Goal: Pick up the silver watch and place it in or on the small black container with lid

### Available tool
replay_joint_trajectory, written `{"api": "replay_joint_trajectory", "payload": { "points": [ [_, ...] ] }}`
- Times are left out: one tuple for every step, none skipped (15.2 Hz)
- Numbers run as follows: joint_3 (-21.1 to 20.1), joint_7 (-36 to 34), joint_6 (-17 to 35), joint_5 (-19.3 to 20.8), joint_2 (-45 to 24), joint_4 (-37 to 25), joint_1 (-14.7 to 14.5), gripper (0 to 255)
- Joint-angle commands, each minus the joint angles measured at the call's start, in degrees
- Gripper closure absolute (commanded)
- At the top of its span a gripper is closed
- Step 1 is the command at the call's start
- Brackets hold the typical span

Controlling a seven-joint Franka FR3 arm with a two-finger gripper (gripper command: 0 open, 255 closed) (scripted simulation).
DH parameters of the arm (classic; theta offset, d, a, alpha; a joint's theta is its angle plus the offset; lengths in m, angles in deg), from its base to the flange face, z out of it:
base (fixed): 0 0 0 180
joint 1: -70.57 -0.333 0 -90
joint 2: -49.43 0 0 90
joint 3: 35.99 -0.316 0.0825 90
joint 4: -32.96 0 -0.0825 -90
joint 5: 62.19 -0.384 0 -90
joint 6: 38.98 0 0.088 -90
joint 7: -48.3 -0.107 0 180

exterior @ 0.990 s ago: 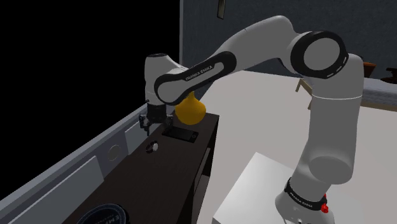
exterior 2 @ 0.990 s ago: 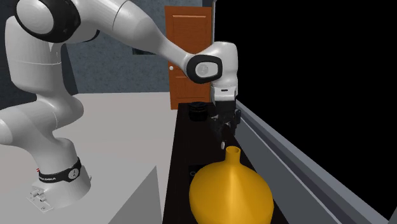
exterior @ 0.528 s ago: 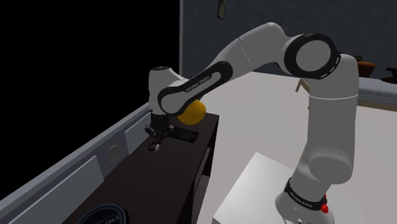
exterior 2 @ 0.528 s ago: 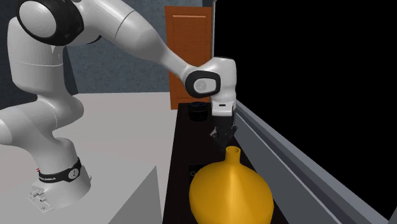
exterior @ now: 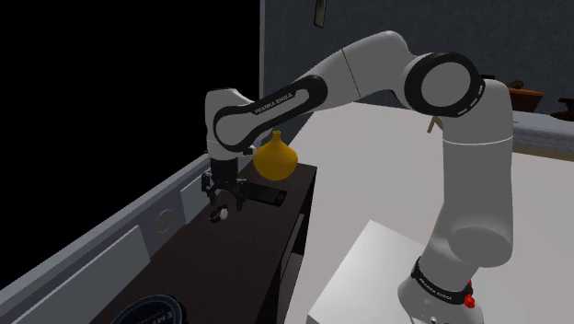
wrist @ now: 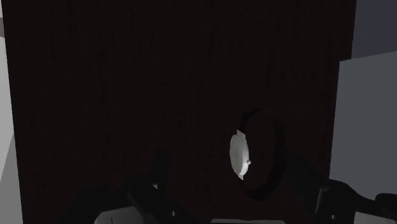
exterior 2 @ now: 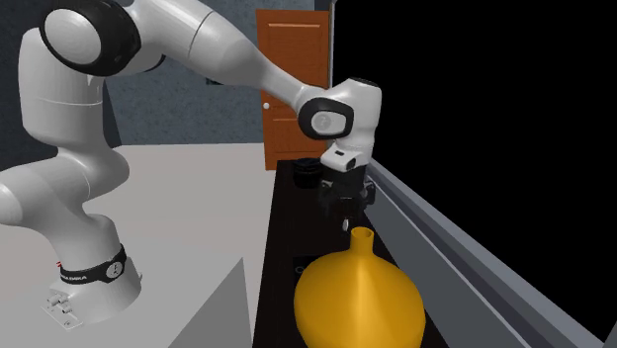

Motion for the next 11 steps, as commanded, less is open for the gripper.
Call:
{"api": "replay_joint_trajectory", "payload": {
  "points": [
    [0.54,-4.50,4.54,-1.19,-1.08,-0.53,-0.38,0],
    [0.57,-4.55,5.19,-1.11,-1.44,-0.24,-0.50,0],
    [0.63,-4.60,5.83,-1.03,-1.80,0.04,-0.63,0],
    [0.68,-4.65,6.47,-0.95,-2.18,0.30,-0.76,0],
    [0.73,-4.70,7.11,-0.87,-2.56,0.55,-0.89,0],
    [0.81,-4.75,7.74,-0.80,-2.95,0.79,-1.04,0],
    [0.86,-4.77,8.10,-0.76,-3.18,0.92,-1.13,0],
    [0.91,-4.76,8.10,-0.78,-3.17,0.92,-1.17,0],
    [0.97,-4.74,8.10,-0.82,-3.17,0.92,-1.23,0],
    [1.03,-4.72,8.10,-0.85,-3.16,0.92,-1.28,0],
    [1.05,-4.71,8.10,-0.86,-3.16,0.92,-1.30,0]
  ]
}}
